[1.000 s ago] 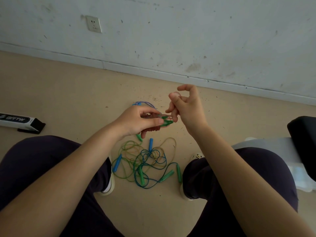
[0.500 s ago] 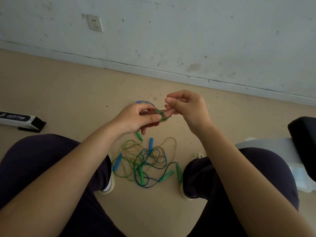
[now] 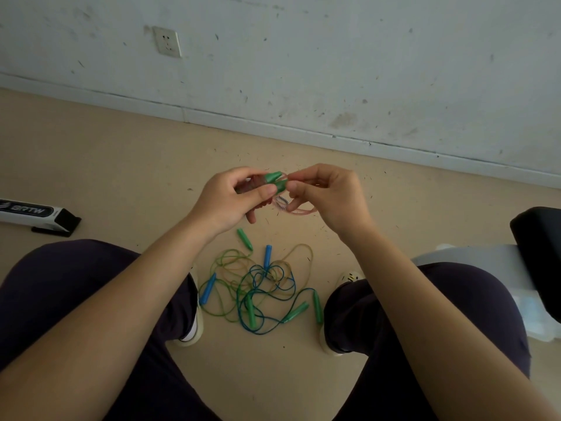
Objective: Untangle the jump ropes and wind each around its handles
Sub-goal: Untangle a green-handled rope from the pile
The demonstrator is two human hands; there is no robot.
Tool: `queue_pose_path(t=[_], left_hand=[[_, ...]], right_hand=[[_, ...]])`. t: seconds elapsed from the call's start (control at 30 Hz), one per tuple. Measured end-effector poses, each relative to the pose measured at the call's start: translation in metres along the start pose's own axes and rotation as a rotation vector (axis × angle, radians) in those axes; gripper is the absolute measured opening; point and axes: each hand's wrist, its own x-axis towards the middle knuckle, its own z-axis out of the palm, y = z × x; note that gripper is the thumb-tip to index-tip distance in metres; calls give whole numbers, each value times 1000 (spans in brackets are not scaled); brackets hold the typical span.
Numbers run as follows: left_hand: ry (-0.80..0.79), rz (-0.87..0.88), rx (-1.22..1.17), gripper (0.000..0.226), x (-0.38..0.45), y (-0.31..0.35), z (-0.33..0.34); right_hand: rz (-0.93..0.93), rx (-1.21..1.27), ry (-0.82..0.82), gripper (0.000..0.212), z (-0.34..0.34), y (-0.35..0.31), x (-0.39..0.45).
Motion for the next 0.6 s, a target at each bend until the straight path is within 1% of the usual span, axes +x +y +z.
queue_pose_path(t=[0.1, 0.2, 0.3, 0.47, 0.53, 0.6], left_hand=[[1, -17, -31, 34, -2, 4, 2], [1, -16, -54, 37, -2, 4, 6], [-1, 13, -69, 36, -3, 4, 6], [58, 99, 70, 28, -3, 4, 2], [54, 137, 109, 29, -3, 2, 1], [30, 180, 132, 31, -5, 2, 2]], right_hand=[[-57, -47, 61, 10, 3, 2, -1], [-62, -63, 109, 8, 6, 3, -1], [-67, -54, 128, 15, 7, 3, -1], [-46, 6, 157, 22, 0, -4, -1], [-40, 24, 158, 23, -1, -5, -1], [-32, -10, 154, 23, 0, -4, -1]])
